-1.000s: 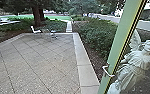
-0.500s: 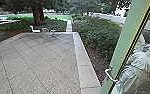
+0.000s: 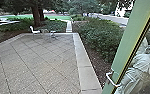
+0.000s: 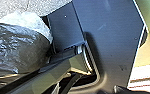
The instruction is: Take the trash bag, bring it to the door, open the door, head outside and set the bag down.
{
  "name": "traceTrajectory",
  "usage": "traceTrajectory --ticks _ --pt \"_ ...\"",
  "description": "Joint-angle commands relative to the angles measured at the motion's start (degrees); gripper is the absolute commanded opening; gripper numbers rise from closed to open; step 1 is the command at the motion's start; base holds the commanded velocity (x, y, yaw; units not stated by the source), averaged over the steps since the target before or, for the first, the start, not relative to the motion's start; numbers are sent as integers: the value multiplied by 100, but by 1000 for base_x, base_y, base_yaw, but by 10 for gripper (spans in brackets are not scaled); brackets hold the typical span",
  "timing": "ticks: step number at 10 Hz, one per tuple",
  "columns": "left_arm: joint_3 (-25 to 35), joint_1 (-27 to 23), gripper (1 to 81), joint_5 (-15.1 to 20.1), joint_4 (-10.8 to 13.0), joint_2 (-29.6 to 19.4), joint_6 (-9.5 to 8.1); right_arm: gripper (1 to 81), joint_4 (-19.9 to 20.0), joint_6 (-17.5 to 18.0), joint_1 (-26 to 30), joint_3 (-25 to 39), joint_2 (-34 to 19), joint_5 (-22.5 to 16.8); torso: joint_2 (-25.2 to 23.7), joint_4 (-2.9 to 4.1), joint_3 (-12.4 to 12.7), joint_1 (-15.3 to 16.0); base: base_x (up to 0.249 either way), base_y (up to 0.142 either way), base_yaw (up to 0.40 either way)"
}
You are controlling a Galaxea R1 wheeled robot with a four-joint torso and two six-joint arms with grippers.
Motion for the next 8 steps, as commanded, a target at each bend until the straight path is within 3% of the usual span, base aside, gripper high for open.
traceTrajectory --ticks 1,8 --pt "30 -206 10 430 19 -12 25 811 -21 -9 141 37 65 -420 0 0 0 2 88 0 0" --pt "30 -197 10 430 10 -21 25 811 -30 -9 158 45 65 -420 0 0 -2 -1 88 0 0"
